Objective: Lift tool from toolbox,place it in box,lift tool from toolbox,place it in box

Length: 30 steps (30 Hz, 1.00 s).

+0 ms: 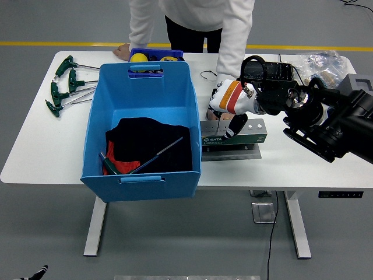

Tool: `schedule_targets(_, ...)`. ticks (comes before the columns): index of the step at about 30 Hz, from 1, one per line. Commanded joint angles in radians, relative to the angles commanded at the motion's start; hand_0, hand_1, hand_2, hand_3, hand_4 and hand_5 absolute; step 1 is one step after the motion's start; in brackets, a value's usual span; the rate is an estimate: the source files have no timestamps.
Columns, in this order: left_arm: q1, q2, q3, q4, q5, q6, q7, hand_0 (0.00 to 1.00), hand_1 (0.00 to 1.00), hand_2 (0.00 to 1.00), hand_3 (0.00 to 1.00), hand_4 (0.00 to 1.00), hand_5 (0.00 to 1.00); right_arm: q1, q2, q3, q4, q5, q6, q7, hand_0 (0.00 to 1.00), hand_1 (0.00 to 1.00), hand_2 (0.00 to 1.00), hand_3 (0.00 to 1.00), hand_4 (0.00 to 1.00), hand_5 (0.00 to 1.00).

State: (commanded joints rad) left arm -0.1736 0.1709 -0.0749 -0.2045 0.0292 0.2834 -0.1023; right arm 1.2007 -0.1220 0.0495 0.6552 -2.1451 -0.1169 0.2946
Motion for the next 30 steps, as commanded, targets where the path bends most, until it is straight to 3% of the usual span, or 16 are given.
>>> schedule_targets(12, -0.003, 0.002, -0.008, -0.002, 0.011, 0.003, 0.0, 0.754, 0.622, 0.738, 0.752, 0.787, 0.729, -0.009, 0.005, 0.017, -0.02, -0.049, 0.018, 0.016, 0.7, 0.551, 0.593, 0.477, 0.998, 0.711)
schedule_targets(13, -0.002, 0.002, -0.009, -0.002, 0.01, 0.004, 0.0, 0.753, 0.622, 0.739, 0.752, 0.787, 0.729, -0.009, 0.006, 0.018, -0.021, -0.054, 0.019, 0.017, 0.662, 0.517, 0.558, 0.471, 0.998, 0.715)
schedule_targets(18, -0.002, 0.003, -0.01, -0.002, 0.012, 0.005, 0.001, 0.753, 0.622, 0.739, 0.752, 0.787, 0.729, -0.008, 0.011, 0.021, -0.018, -0.073, 0.018, 0.022, 0.662, 0.517, 0.558, 0.471, 0.998, 0.715)
schedule_targets(19, -0.002, 0.003, -0.012, -0.002, 0.014, 0.005, 0.001, 0.752, 0.618, 0.736, 0.752, 0.786, 0.726, -0.008, 0.011, 0.02, -0.017, -0.075, 0.017, 0.02, 0.593, 0.456, 0.51, 0.443, 0.998, 0.719)
schedule_targets(30, -0.004, 0.004, -0.018, -0.002, 0.021, 0.007, 0.003, 0.751, 0.617, 0.735, 0.749, 0.786, 0.727, -0.013, 0.012, 0.022, -0.02, -0.084, 0.003, 0.017, 0.546, 0.398, 0.446, 0.403, 0.998, 0.72)
